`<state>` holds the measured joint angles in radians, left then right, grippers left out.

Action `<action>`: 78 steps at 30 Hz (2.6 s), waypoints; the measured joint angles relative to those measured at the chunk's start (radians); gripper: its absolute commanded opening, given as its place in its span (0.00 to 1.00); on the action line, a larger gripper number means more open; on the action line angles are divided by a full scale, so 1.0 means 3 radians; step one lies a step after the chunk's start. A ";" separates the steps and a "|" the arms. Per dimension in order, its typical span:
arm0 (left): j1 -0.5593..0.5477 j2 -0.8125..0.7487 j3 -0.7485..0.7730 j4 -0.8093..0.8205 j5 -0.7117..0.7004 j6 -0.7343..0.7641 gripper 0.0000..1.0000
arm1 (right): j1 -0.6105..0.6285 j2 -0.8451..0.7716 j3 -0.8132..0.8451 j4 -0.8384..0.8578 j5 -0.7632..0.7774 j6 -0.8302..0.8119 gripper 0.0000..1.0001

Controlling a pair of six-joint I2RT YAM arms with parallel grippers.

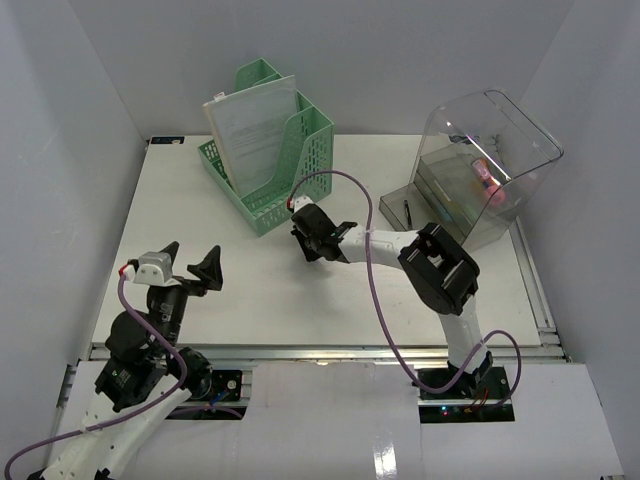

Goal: Organize the desk

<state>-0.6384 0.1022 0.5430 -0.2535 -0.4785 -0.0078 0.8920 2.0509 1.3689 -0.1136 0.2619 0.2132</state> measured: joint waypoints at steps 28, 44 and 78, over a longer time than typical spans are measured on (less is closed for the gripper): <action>0.0000 -0.0013 -0.0001 0.0001 0.0279 -0.0003 0.98 | -0.1826 -0.1927 -0.1016 -0.0390 -0.0990 -0.2028 0.09; 0.0000 0.0094 -0.0023 0.0001 0.0328 -0.0003 0.98 | -0.2137 -0.1807 -0.1234 -0.0391 -0.0848 -0.2203 0.32; 0.0000 0.0135 -0.0024 0.0001 0.0340 -0.0004 0.98 | -0.1768 -0.0968 -0.1213 0.0164 0.0738 -0.1797 0.32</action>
<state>-0.6384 0.1429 0.5358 -0.2531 -0.3763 -0.0090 0.3617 1.7604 1.0050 -0.0643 0.4834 -0.3259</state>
